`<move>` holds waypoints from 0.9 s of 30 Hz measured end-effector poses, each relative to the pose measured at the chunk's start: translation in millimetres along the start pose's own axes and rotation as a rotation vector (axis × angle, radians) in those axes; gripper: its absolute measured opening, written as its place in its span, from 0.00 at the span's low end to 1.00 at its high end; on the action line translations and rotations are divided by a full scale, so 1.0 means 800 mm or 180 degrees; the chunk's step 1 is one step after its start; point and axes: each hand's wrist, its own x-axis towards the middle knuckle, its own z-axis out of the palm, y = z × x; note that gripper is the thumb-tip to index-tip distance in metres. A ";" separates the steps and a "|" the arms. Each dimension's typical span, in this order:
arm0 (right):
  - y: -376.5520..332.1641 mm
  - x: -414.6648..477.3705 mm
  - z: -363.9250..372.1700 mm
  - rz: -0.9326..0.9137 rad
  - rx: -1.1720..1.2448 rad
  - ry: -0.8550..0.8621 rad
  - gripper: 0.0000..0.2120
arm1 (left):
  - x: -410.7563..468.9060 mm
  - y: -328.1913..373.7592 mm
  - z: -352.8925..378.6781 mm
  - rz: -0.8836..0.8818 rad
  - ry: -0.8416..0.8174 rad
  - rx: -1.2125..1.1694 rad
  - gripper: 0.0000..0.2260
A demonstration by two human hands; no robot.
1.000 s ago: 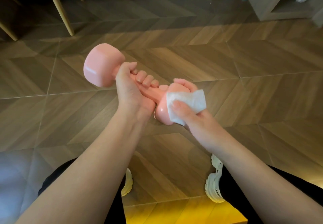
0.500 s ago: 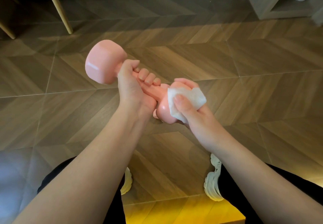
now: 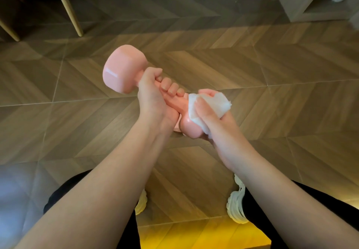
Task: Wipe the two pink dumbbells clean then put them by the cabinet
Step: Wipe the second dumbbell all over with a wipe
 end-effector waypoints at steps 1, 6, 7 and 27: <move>-0.002 -0.001 -0.004 0.0034 0.0021 -0.0155 0.27 | 0.000 0.001 0.000 -0.0001 0.0011 -0.0024 0.15; -0.003 -0.004 -0.010 0.0153 0.0061 -0.0374 0.30 | -0.001 0.002 -0.002 -0.0030 -0.0035 -0.0053 0.15; -0.001 -0.004 -0.007 0.0157 0.0037 -0.0243 0.29 | -0.002 0.000 -0.001 -0.0033 -0.0038 -0.0018 0.15; 0.003 0.005 0.006 -0.0113 0.0034 0.0149 0.23 | 0.000 0.002 0.000 0.0052 -0.0137 0.0045 0.15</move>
